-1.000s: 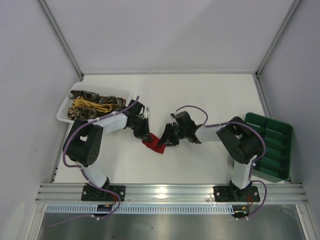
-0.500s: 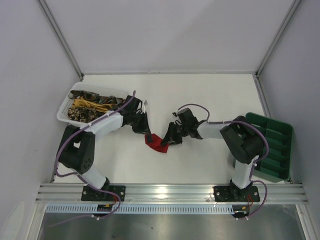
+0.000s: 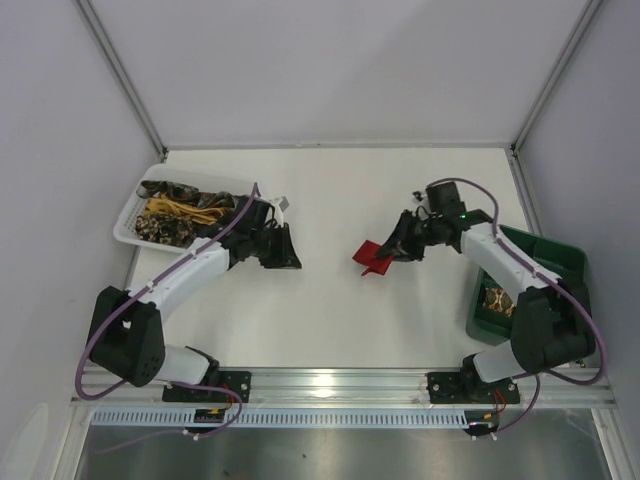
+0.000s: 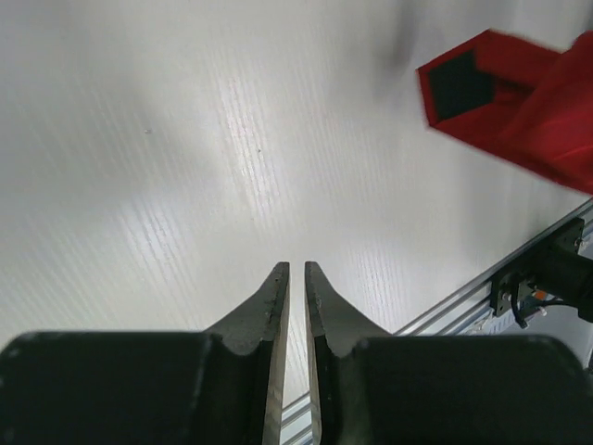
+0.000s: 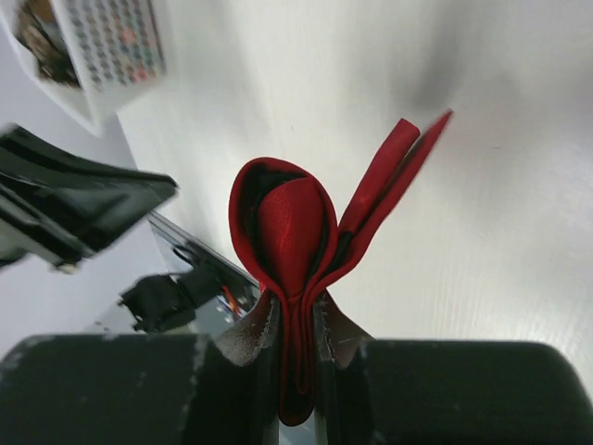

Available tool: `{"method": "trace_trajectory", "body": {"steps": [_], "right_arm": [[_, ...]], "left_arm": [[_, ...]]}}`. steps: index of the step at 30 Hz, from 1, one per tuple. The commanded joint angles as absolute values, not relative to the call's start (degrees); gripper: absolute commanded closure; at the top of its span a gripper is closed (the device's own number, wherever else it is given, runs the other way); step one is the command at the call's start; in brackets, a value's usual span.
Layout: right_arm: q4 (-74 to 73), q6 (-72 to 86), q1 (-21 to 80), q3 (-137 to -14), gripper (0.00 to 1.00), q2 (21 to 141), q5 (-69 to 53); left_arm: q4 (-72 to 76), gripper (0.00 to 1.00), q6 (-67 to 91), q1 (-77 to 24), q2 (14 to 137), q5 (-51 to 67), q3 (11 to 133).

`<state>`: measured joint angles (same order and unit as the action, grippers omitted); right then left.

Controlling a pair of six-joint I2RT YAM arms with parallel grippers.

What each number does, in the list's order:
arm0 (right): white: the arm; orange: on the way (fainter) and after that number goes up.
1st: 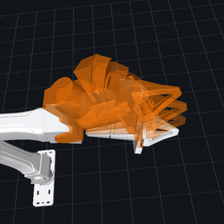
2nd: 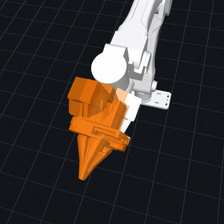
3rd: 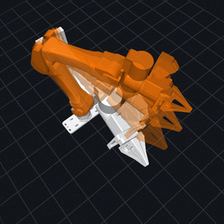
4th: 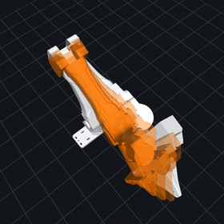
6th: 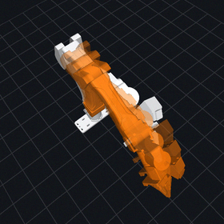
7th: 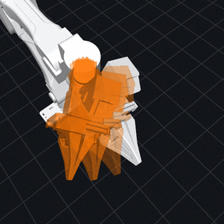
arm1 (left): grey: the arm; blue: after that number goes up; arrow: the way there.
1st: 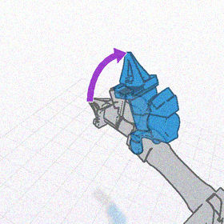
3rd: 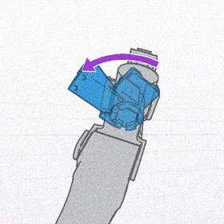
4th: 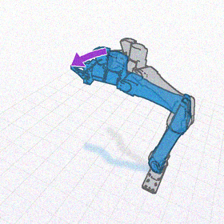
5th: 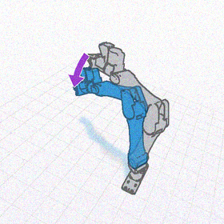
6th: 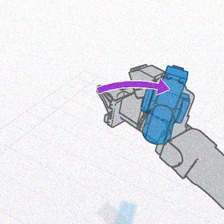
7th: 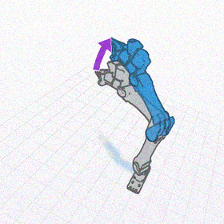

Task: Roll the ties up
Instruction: Place the rolled tie into the container

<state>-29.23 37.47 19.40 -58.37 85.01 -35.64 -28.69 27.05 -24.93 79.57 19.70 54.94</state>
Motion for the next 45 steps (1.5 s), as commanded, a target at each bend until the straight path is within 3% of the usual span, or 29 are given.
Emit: {"method": "trace_trajectory", "body": {"steps": [1,13,20,39,45], "right_arm": [[-40.41,37.17,12.43,-62.92,1.0,79.21,-37.09],[-53.78,41.13,-18.34,-85.94,1.0,86.3,-33.06],[-50.46,46.76,-31.18,-86.05,1.0,89.38,-32.61],[-47.29,47.64,-39.2,-69.18,1.0,85.78,-27.77],[-49.3,47.55,-40.16,-69.61,1.0,84.9,-24.53]], "left_arm": [[-27.16,0.83,28.13,-26.97,77.78,20.83,53.79],[-18.56,0.83,30.41,-33.31,78.14,27.77,49.4],[-15.82,0.83,31.03,-33.4,78.93,31.03,45.35],[-19.16,0.83,26.9,-33.31,85.25,33.13,52.29],[-20.3,0.83,25.58,-32.87,85.34,33.57,52.21]]}}
